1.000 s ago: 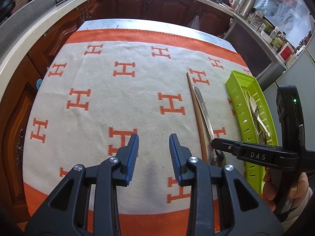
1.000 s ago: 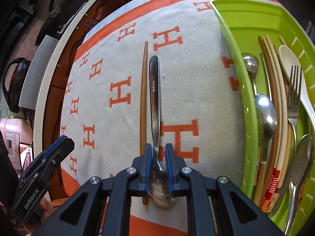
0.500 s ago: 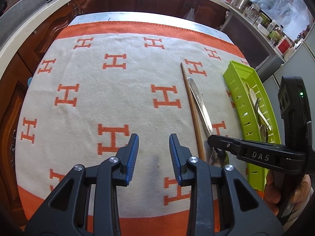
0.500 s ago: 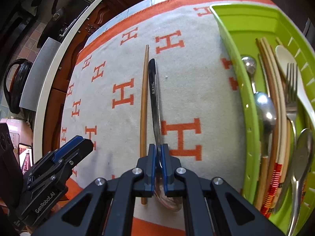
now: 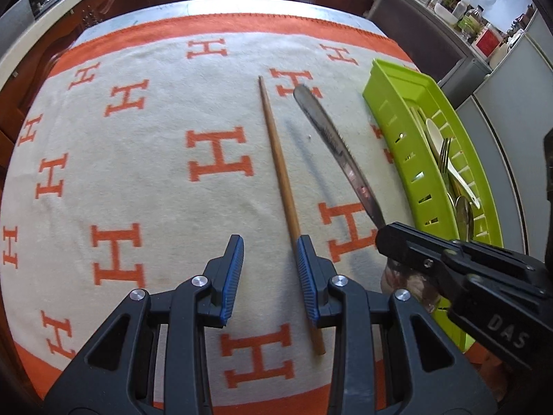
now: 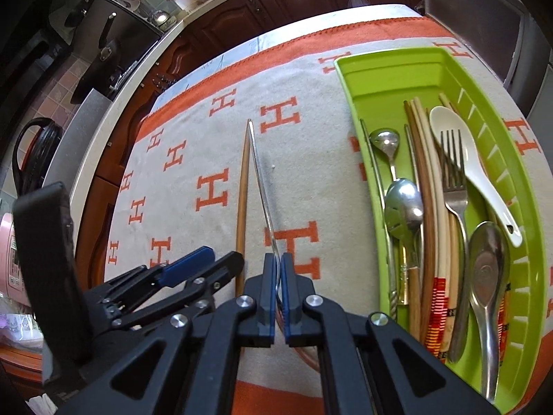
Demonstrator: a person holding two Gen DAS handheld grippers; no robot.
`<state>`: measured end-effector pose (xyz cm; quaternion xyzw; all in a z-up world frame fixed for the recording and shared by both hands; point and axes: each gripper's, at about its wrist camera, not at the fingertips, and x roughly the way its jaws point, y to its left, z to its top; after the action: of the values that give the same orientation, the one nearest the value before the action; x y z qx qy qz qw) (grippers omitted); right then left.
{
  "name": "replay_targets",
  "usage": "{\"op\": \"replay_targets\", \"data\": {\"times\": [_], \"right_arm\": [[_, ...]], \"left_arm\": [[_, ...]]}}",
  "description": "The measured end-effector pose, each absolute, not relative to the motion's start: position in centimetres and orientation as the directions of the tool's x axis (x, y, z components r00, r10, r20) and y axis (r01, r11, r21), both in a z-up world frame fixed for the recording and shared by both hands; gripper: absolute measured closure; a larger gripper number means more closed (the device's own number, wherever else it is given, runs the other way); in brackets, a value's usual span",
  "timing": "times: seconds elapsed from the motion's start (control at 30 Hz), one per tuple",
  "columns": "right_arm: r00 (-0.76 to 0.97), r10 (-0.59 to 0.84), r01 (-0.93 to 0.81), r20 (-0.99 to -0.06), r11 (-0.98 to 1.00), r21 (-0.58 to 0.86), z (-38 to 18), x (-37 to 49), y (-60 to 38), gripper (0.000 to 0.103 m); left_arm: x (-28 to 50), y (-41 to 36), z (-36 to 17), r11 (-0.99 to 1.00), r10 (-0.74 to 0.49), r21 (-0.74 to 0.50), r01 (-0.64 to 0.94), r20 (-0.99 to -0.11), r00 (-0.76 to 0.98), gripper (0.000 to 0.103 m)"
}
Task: Organize utensils
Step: 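Grasp the metal knife beside the wooden chopstick with the right tool, then grasp the wooden chopstick with the left tool while the right tool holds the knife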
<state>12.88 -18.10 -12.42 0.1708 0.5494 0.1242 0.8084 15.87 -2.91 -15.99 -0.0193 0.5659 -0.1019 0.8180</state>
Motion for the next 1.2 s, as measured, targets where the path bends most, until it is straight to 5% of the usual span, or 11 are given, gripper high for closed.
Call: {"op": "replay_targets", "data": {"times": [0.3, 0.47, 1.2], "right_arm": [[0.391, 0.423, 0.005, -0.818, 0.887, 0.462, -12.0, 12.3, -19.4, 0.101], [0.395, 0.436, 0.017, -0.809, 0.877, 0.481, -12.0, 12.0, -20.0, 0.101], [0.378, 0.458, 0.02, -0.804, 0.865, 0.502, -12.3, 11.4, -19.9, 0.101]], "left_arm": [[16.1, -4.8, -16.7, 0.99, -0.106, -0.063, 0.128, -0.925, 0.364, 0.075], [16.3, -4.5, -16.7, 0.995, -0.064, -0.03, 0.096, -0.925, 0.374, 0.098], [14.2, -1.3, -15.2, 0.996, -0.09, -0.08, 0.043, -0.921, 0.38, 0.099]]}}
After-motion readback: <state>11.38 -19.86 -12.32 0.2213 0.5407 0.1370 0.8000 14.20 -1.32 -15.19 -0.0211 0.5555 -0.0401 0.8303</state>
